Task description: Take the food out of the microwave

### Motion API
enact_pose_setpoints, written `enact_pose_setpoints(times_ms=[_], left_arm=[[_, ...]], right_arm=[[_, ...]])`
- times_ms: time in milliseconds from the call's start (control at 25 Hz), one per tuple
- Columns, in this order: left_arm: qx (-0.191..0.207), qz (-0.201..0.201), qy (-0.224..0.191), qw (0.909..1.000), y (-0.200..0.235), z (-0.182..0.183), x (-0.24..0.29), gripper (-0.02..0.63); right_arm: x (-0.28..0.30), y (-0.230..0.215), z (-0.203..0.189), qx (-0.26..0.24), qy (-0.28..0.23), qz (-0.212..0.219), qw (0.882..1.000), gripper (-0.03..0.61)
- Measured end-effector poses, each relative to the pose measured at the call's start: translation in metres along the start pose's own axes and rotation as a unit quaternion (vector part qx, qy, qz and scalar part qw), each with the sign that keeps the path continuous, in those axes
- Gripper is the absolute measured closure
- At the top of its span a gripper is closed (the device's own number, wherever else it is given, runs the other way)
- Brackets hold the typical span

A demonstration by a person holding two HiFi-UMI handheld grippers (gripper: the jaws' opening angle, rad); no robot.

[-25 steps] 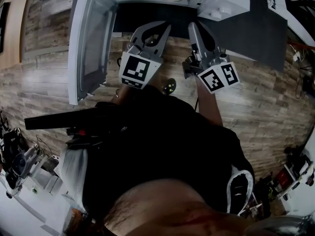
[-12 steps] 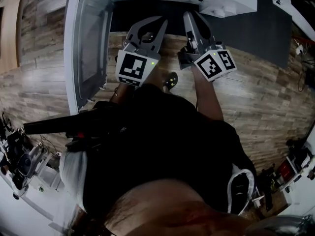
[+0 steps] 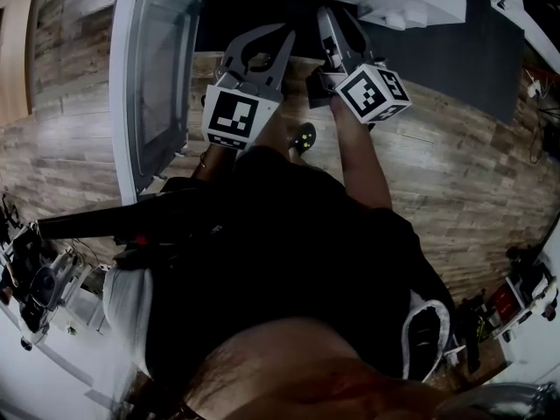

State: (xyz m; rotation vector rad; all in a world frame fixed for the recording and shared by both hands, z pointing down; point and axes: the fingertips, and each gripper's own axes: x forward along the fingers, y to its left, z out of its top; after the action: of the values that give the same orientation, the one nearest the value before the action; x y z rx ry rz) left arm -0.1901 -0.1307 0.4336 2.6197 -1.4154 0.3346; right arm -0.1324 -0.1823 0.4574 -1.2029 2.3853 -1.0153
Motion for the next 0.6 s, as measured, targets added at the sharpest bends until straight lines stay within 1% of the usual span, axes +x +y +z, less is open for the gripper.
enact_pose_setpoints(times_ms=[120,240,400,600], left_arm=[[-0.003,0.001,0.002,1.0000,0.001,-0.002,-0.002,0.607],[-0.004,0.003,0.002,1.0000,0.003,-0.002,-0.003,0.607],[-0.001,0.010,0.006,0.9999,0.009,-0.004,-0.005,0.607],[-0.004,0.018,0.010,0.9998,0.017,-0.008,-0.008,0.607]], right_arm=[[0.006,-0.008,-0.006,0.043,-0.005,-0.002,0.999,0.483],[0.014,-0.011,-0.011,0.083,-0.010,0.001,0.997,0.465],[0.023,-0.018,-0.023,0.114,-0.006,-0.002,0.993,0.446],[0.036,-0.021,-0.028,0.148,-0.009,0.001,0.989,0.446]])
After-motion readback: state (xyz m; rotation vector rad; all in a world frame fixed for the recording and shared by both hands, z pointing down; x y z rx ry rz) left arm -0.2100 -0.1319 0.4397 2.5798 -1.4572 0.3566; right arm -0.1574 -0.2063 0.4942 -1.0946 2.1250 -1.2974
